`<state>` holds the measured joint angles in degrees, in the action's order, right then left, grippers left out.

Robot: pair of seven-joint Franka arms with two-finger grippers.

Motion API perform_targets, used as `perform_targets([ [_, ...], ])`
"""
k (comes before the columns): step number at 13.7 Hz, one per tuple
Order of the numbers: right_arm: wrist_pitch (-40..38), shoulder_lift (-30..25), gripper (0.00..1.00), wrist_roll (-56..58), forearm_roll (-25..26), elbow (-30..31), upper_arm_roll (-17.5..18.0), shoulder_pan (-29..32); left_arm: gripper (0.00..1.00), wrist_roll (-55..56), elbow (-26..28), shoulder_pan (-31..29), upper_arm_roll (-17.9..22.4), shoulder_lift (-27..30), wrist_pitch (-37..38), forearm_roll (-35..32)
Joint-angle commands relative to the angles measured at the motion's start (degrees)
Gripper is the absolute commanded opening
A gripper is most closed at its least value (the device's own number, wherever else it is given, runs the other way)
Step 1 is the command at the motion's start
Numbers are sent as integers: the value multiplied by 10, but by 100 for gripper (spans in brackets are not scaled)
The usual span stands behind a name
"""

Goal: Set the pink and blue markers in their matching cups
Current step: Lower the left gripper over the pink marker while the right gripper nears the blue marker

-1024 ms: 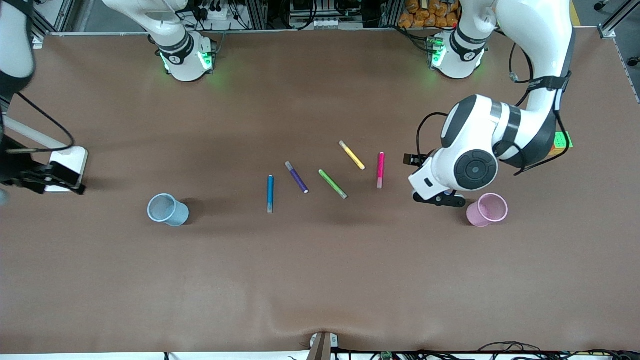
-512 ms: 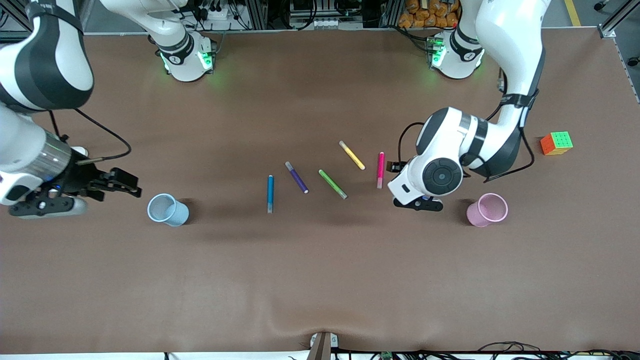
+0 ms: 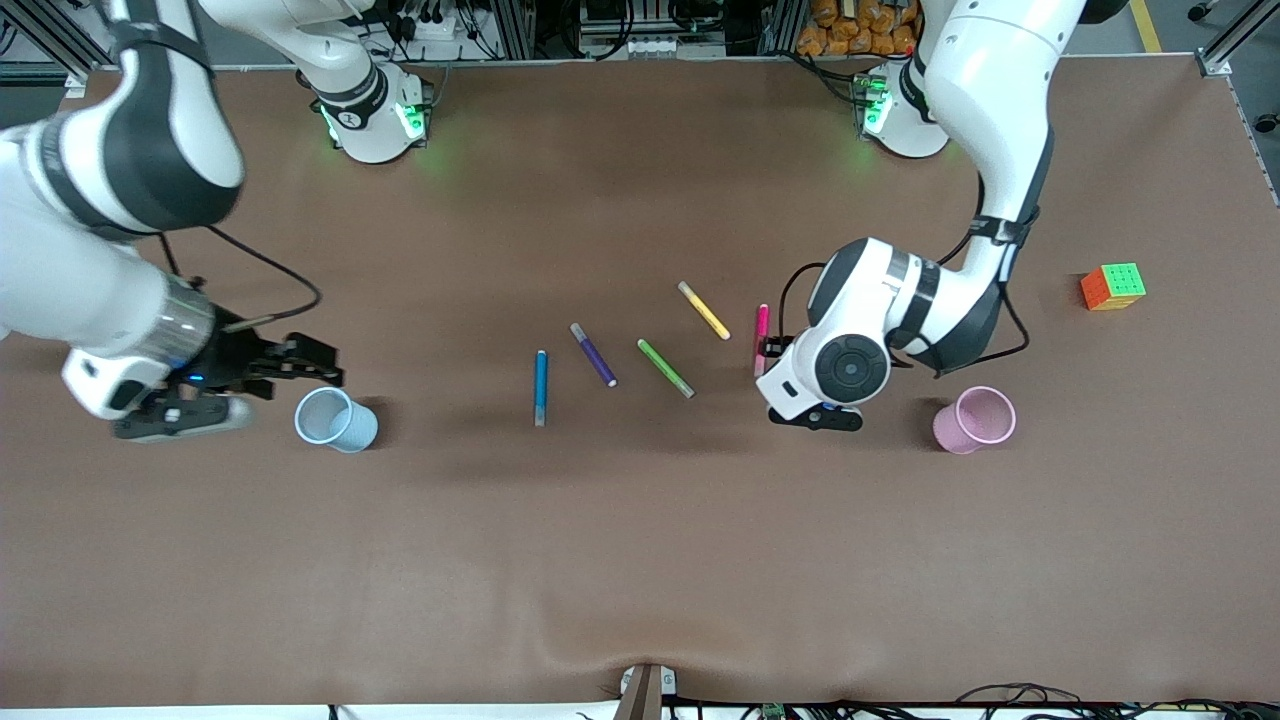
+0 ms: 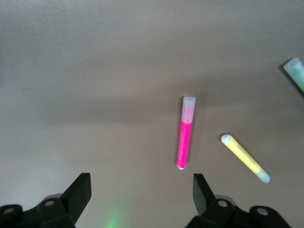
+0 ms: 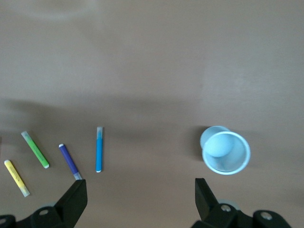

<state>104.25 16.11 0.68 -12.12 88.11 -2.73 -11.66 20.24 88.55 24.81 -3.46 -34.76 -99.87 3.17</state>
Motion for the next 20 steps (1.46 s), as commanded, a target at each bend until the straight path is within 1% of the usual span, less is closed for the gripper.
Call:
perform_targets([
  [1, -4, 30, 100, 18, -7, -11, -3, -3, 94, 16, -10, 8, 1, -23, -13, 8],
  [2, -3, 58, 100, 33, -7, -12, -3, -8, 94, 31, -7, 17, 1, -34, -23, 7],
  [4, 0, 70, 100, 29, -3, -12, -4, -23, 92, 71, -7, 24, 1, -45, -36, 8],
  [6, 1, 89, 100, 38, -5, -10, -4, -16, 84, 74, -1, 29, 1, -51, -50, 7],
  [9, 12, 117, 100, 33, -4, -10, -4, -27, 82, 74, 23, 29, -1, -54, -95, 18],
  [11, 32, 133, 100, 28, -3, -7, -5, -44, 80, 68, 30, 35, -1, -54, -103, 19],
  [14, 78, 154, 100, -58, 0, -6, -5, -78, 79, 37, 37, 31, -3, -53, -103, 19],
  [15, 93, 159, 100, -77, 1, -2, -6, -97, 75, 24, 37, 30, -4, -53, -103, 20],
  [17, 110, 173, 100, -119, 1, -1, -6, -119, 72, 14, 37, 30, -9, -55, -104, 25],
  [19, 128, 196, 100, -152, 3, 4, -7, -141, 72, 9, 37, 30, -10, -54, -104, 39],
  [20, 146, 203, 100, -166, 7, 16, -7, -150, 72, 8, 36, 30, -10, -55, -104, 49],
])
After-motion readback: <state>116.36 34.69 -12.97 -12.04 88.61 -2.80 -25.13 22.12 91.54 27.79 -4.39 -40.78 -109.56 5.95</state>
